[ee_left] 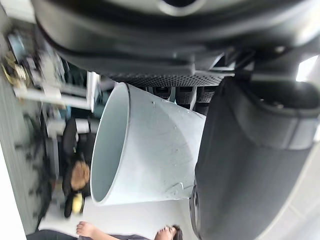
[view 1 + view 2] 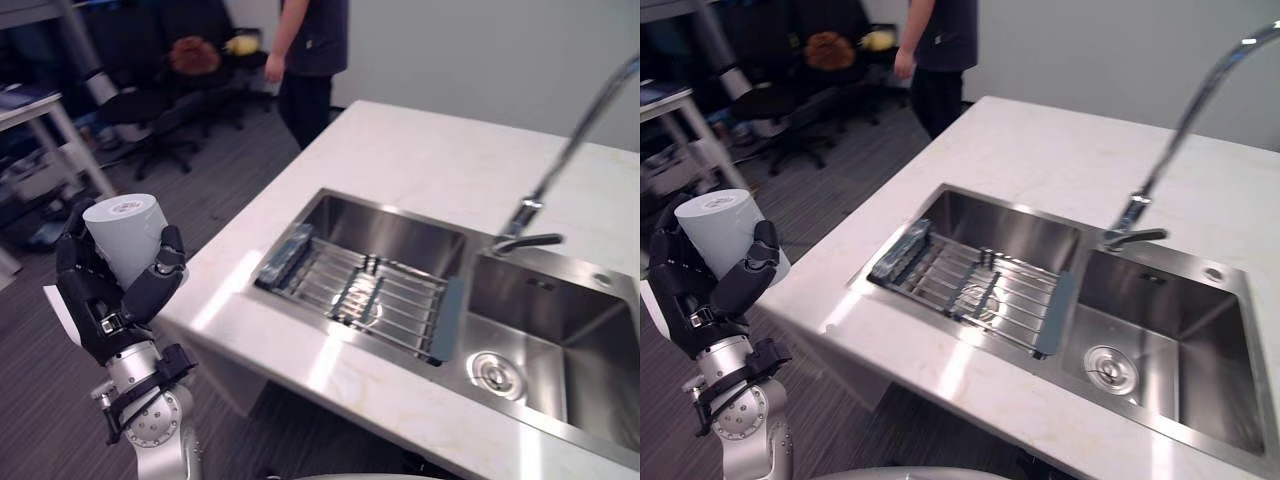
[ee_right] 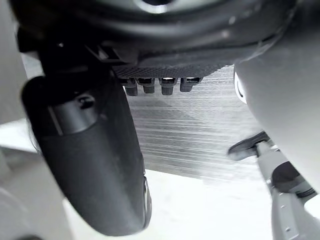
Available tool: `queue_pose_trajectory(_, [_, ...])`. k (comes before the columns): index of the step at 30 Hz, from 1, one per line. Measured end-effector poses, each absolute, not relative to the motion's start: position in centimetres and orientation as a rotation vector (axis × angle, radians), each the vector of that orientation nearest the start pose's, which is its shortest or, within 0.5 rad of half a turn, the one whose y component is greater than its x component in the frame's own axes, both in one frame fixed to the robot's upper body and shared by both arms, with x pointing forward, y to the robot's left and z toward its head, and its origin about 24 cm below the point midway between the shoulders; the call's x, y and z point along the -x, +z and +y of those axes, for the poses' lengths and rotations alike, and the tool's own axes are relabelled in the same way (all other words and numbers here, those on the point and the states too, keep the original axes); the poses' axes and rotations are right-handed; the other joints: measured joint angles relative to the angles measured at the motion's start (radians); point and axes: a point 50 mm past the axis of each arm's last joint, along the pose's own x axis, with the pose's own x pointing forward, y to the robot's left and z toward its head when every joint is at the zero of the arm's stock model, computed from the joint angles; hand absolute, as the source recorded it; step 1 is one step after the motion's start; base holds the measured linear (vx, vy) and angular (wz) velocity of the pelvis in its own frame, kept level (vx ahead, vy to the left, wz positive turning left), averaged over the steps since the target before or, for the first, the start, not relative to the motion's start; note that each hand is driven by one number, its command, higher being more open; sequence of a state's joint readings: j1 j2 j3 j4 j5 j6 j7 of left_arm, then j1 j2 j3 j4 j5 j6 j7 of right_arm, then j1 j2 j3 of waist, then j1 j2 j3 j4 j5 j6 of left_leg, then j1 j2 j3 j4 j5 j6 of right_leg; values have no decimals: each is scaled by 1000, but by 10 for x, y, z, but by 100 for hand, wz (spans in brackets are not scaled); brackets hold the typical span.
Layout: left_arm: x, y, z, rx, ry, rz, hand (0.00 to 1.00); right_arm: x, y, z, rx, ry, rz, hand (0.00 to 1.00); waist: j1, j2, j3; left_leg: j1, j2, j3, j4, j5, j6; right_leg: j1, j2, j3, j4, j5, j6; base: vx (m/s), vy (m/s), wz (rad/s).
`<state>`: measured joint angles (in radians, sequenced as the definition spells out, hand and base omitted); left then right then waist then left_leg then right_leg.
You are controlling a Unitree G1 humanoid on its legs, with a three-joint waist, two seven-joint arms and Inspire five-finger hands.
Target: Walk over to the sink, pick up the cup, carry it to the dishwasher, place the cup inside the dishwasher, then close the dishwasher door
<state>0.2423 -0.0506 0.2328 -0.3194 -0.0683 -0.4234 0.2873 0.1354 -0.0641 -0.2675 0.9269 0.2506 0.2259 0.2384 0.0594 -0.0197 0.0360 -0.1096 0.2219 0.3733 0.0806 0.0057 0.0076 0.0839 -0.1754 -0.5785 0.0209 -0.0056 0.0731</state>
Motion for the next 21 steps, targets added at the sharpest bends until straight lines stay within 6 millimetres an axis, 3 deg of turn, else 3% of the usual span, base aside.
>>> queue_pose_trajectory(2, [-183,98,209,85,521,-509,0,-83,-161,-200,-462,-234,1202,100,15,-26,20,-36,39,57,261,-19,28,10,-80,-55,47,8,13,-99,138,83])
queue_pose_trajectory(3, [-183,96,202,102,492,-508,0,-81,-162,-202,-445,-240,1235,100,15,-24,17,-35,73,61,370,-27,38,19,-110,-79,64,12,19,-152,246,84])
queue_pose_trajectory(4, [-184,96,192,128,454,-521,0,-76,-162,-212,-421,-258,1254,100,16,4,-1,-48,159,61,529,-48,65,16,-136,-133,98,15,24,-142,325,79])
queue_pose_trajectory(5, [-185,97,186,138,431,-537,0,-73,-161,-219,-406,-271,1261,100,13,25,-15,-50,223,69,604,-50,72,8,-152,-157,116,23,38,-92,346,77])
queue_pose_trajectory(6, [-185,98,183,146,419,-546,0,-73,-160,-224,-395,-282,1261,100,11,40,-25,-51,263,90,626,-31,93,0,-165,-171,133,29,47,-20,539,122])
queue_pose_trajectory(7, [-190,95,181,155,402,-547,0,-77,-158,-236,-361,-311,1262,100,-12,52,-35,-63,233,192,585,-7,131,-19,-232,-199,186,49,52,13,491,155])
queue_pose_trajectory(8, [-195,91,182,165,397,-530,0,-77,-158,-236,-368,-328,1270,100,-24,40,-33,-75,186,238,534,-12,136,-34,-261,-199,199,59,36,18,483,178])
queue_pose_trajectory(9, [-197,88,184,172,404,-515,0,-79,-159,-235,-366,-327,1284,100,-33,28,-30,-70,143,248,463,-22,128,-40,-254,-192,182,58,37,-33,304,150])
queue_pose_trajectory(10, [-198,85,190,191,440,-501,0,-81,-161,-229,-382,-324,1318,100,-27,23,-30,-37,132,342,424,-108,18,-27,-225,-223,100,86,35,-43,359,129])
queue_pose_trajectory(11, [-199,82,188,241,473,-487,0,-92,-156,-238,-332,-332,1304,100,-1,70,0,-21,128,379,400,-199,-30,-16,-234,-253,137,120,85,-71,485,112])
queue_pose_trajectory(12, [-201,80,186,252,465,-475,0,-93,-156,-239,-310,-339,1306,100,7,66,21,-22,114,371,415,-223,-15,-7,-261,-261,174,122,87,-56,469,117])
queue_pose_trajectory(13, [-200,73,181,256,451,-425,0,-91,-156,-240,-298,-353,1312,100,21,50,47,-18,67,355,440,-243,17,26,-334,-265,252,142,69,-53,641,159])
queue_pose_trajectory(14, [-198,67,173,268,423,-376,0,-83,-155,-244,-293,-375,1309,100,22,50,48,-14,7,277,427,-271,46,45,-396,-239,356,185,6,-14,531,209])
queue_pose_trajectory(15, [-197,65,165,280,393,-360,0,-79,-156,-243,-297,-380,1301,100,9,55,51,-24,-31,203,405,-274,52,38,-397,-155,400,127,-16,16,490,208])
queue_pose_trajectory(16, [-197,65,163,280,377,-356,0,-79,-156,-240,-311,-377,1288,100,5,55,51,-28,-62,153,375,-270,56,38,-368,-93,406,68,-9,56,297,232])
queue_pose_trajectory(18, [-198,66,152,297,331,-357,0,-84,-155,-229,-356,-372,1243,100,-15,55,47,-1,-174,0,188,-212,35,3,-215,105,414,-65,-24,111,284,257])
queue_pose_trajectory(19, [-198,68,149,303,316,-370,0,-87,-156,-218,-399,-375,1231,100,-25,44,43,27,-175,25,145,-224,21,-18,-145,176,411,-116,-15,219,137,275])
queue_pose_trajectory(20, [-199,75,145,307,273,-421,0,-89,-156,-210,-436,-386,1214,100,-24,26,38,-10,-144,-15,252,-216,70,-49,-98,257,405,-150,18,319,-21,287])
queue_pose_trajectory(21, [-202,79,140,304,227,-454,0,-89,-156,-208,-483,-416,1199,100,-24,3,39,-3,-196,-57,242,-212,70,-59,-86,339,373,-177,65,321,-49,239])
